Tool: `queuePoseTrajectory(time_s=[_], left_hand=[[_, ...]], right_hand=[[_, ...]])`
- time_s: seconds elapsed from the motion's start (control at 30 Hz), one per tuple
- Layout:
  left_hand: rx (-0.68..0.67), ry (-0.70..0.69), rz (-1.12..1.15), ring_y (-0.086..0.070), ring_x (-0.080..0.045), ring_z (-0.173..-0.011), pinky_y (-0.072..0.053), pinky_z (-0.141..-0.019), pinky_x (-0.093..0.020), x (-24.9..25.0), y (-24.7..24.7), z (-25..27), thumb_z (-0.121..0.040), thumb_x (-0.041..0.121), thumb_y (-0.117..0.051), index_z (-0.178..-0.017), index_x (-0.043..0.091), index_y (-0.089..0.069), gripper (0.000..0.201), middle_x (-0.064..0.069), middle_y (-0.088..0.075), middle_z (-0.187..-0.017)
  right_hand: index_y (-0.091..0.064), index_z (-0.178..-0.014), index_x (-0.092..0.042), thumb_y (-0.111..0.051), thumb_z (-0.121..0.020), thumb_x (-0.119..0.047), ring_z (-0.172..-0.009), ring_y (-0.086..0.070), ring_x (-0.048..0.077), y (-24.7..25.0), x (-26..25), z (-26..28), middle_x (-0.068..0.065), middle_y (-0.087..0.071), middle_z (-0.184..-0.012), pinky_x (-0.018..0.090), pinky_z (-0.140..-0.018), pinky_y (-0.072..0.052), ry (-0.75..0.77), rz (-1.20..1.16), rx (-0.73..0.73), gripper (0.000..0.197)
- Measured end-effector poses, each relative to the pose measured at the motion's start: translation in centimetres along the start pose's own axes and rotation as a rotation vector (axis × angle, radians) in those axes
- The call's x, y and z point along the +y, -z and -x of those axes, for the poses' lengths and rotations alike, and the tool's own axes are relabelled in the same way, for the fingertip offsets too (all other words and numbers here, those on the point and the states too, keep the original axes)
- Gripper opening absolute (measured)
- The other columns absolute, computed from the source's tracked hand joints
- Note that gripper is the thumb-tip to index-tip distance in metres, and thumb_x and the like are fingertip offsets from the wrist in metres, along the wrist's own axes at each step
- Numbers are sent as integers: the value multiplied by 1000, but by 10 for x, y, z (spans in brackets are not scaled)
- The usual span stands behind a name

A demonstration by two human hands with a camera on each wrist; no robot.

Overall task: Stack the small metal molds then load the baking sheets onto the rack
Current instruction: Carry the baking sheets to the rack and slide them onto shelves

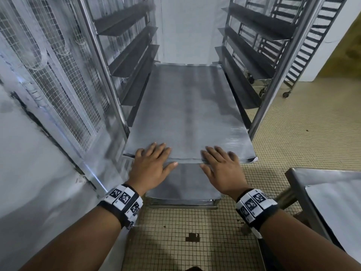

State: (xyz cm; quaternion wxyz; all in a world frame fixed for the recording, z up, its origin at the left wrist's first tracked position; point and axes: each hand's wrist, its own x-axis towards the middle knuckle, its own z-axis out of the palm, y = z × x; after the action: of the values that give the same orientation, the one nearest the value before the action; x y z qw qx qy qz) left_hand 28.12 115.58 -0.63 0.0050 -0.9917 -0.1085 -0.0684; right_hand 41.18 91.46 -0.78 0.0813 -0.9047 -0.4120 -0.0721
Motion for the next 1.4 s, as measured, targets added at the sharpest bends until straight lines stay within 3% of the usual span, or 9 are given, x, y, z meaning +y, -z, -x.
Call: queuePoseTrajectory(time_s=[0.43, 0.7, 0.8, 0.93, 1.07, 1.13, 1.2, 1.3, 1.4], left_hand=[[-34, 38, -8, -32, -23, -151, -31, -107, -49, -19, -1, -71, -94, 73, -3, -152, 31, -43, 82, 6, -38, -163], [-69, 67, 55, -20, -20, -155, -24, -114, -51, -34, -5, -135, -85, 77, 4, -156, 36, -33, 90, 9, -26, -168], [-71, 68, 47, -21, -20, -155, -24, -113, -51, -39, -9, -145, -88, 78, 1, -156, 36, -34, 87, 9, -27, -167], [-86, 72, 67, -19, -21, -155, -21, -115, -53, -38, -11, -147, -101, 69, -21, -155, 35, -36, 66, 7, -27, -167], [24, 60, 114, -28, -29, -152, -18, -116, -64, -12, -19, -130, -103, 53, -27, -153, 25, -43, 59, -2, -39, -162], [86, 21, 143, -27, -33, -153, -12, -119, -67, 15, -28, -120, -105, 48, -37, -154, 16, -42, 59, -8, -38, -163], [111, -25, 187, -21, -36, -155, -9, -120, -65, 46, -35, -113, -103, 49, -44, -154, 12, -41, 63, -14, -33, -165], [114, -115, 312, -19, -42, -154, -21, -117, -65, 100, -42, -107, -96, 47, -59, -142, 13, -58, 57, -19, -36, -161], [-9, -256, 396, -55, -34, -129, -44, -103, -49, 172, -41, -105, -96, 48, -53, -126, 14, -69, 48, -14, -68, -131]], right_hand=[[-40, -151, -34, -14, -94, -64, -150, -25, 19, -1, 14, -69, -9, -34, -160, 51, -114, -20, -74, -51, -53, 68], [-29, -155, -38, -28, -102, -56, -153, -13, 16, -2, 36, -132, -13, -20, -165, 50, -119, -10, -140, -95, -168, 56], [-30, -155, -38, -28, -102, -56, -153, -13, 17, -4, 38, -142, -13, -20, -165, 51, -119, -10, -145, -97, -172, 56], [-35, -152, -38, -31, -102, -57, -153, -15, 20, -4, 35, -141, -10, -25, -164, 50, -120, -6, -182, -133, -154, 54], [-38, -152, -34, -43, -102, -46, -154, -10, 23, -7, 27, -111, -6, -26, -164, 48, -122, -3, -233, -235, -27, 52], [-43, -150, -30, -48, -100, -43, -155, -10, 23, -11, 29, -79, -5, -26, -164, 50, -123, -11, -254, -288, 0, 51], [-55, -140, -28, -51, -98, -43, -149, -28, 24, -12, 36, -39, -2, -44, -155, 51, -119, -27, -306, -306, -12, 46], [-64, -127, -28, -54, -96, -45, -123, -55, 22, -12, 63, 35, -4, -65, -129, 47, -101, -48, -494, -361, -31, 37], [-64, -128, -27, -54, -97, -50, -113, -62, 21, -3, 101, 115, -2, -69, -122, 44, -97, -52, -756, -426, -31, 40]])
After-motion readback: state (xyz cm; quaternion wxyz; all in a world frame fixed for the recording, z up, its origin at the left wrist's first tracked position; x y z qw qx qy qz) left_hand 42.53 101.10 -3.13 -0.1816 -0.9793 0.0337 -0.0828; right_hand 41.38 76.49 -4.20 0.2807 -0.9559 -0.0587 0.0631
